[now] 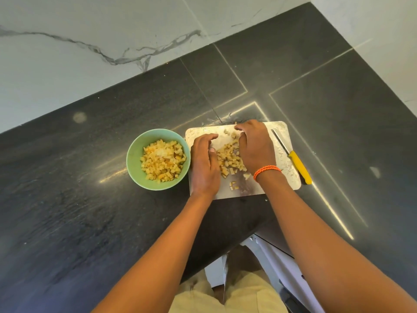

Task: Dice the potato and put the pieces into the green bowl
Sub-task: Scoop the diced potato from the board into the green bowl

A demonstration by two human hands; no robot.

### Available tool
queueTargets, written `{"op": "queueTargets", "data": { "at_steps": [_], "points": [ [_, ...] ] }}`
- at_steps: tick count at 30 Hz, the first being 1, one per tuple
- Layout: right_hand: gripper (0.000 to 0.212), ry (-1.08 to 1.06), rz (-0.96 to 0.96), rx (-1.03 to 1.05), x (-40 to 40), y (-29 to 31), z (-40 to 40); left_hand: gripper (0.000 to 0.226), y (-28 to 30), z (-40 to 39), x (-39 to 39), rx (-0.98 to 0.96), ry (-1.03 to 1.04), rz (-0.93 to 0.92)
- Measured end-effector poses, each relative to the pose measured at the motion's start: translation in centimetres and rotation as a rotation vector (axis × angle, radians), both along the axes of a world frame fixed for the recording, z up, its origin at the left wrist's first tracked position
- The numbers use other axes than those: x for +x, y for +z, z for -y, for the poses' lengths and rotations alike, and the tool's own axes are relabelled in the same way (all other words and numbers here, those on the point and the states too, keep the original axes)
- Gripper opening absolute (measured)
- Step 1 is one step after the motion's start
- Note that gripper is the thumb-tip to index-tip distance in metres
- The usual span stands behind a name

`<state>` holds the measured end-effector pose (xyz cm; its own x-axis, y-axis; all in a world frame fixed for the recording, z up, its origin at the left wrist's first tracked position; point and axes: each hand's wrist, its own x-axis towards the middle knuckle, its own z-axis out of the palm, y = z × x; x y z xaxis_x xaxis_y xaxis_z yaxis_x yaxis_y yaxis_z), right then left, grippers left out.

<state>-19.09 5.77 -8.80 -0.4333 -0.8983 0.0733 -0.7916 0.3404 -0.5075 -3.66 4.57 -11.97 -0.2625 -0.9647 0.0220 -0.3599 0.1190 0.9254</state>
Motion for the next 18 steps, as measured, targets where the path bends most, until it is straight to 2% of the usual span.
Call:
{"op": "queueTargets", "data": {
  "at_steps": [3, 6, 10, 14, 18],
  "points": [
    [0.038, 0.050, -0.027, 0.023, -0.4, -0.5, 1.1, 0.035, -0.3, 0.0, 0.0, 0.033, 0.024, 0.021],
    [0.045, 0.200, -0.050, 0.040, -0.2, -0.9, 1.6, 0.033, -0.4, -0.1, 0.1, 0.014, 0.026, 0.030],
    [0.041, 0.369, -0.107, 0.072, -0.1, -1.5, 0.7, 0.032, -0.4, -0.2, 0.1, -0.012, 0.026, 0.050],
    [0.032, 0.303, -0.128, 0.075, -1.8, -1.6, -1.5, 0.031, -0.4, -0.2, 0.1, -0.032, 0.014, 0.077],
    [0.029, 0.116, -0.045, -0.069, -3.4, -1.2, -3.0, 0.029, -0.3, -0.4, 0.0, -0.059, -0.002, 0.134]
  ]
}}
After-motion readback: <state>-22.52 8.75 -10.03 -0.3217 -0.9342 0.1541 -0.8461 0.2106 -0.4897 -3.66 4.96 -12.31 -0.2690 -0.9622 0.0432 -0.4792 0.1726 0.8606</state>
